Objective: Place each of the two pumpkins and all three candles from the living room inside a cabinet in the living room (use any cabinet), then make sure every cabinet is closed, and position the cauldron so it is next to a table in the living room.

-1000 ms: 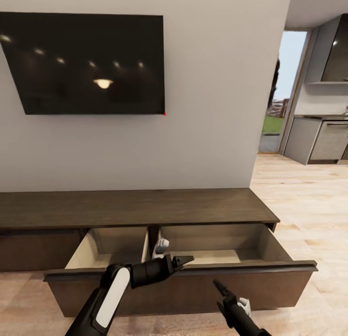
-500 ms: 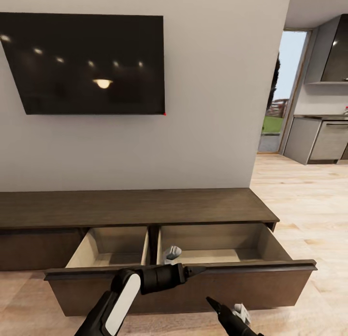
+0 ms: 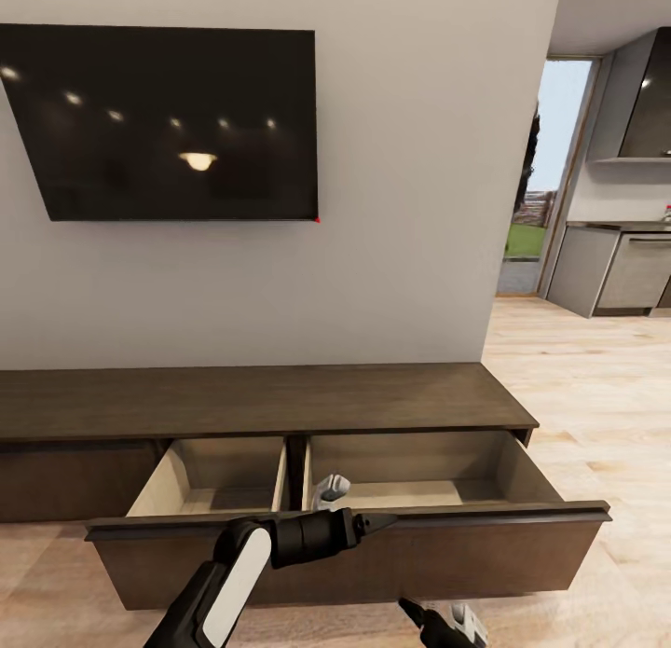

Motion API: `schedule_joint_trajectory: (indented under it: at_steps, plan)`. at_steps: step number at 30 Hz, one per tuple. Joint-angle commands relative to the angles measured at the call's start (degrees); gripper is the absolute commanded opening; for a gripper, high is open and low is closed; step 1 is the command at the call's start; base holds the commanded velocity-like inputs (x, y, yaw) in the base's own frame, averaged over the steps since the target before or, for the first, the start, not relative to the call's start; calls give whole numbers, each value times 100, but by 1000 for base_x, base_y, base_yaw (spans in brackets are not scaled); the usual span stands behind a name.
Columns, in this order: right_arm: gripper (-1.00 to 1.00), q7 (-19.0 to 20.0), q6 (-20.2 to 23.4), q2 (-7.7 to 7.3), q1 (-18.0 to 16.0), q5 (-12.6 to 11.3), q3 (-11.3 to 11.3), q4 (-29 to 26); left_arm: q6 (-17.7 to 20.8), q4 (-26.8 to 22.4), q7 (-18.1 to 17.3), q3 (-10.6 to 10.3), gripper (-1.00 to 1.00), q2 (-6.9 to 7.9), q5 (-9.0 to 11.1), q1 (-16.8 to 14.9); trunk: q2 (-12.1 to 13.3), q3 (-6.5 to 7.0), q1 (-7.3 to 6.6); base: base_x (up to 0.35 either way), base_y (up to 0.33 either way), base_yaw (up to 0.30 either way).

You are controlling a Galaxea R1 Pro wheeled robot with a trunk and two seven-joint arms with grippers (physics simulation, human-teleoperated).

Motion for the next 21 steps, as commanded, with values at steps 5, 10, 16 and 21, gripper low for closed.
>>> schedule_joint_trajectory:
  at_steps: [5,10,16,21]
  plan:
    - [100,-5,-453,-4,-2,356,72,213,36,5,-3,6,100,-1,17,-3,-2,-6,-1,0,0,0]
    - [100,-2,-623,-1,-2,485,81,255,36,6,-3,6,100,-1,17,-3,-2,-6,-1,0,0,0]
    - [100,-1,-666,3,-2,514,83,263,36,13,-3,6,100,-1,17,-3,-2,-6,-1,-136,0,0]
    - [100,-3,-668,-3,-2,516,85,264,36,106,0,6,100,-1,12,-3,-2,4,-1,-274,0,6]
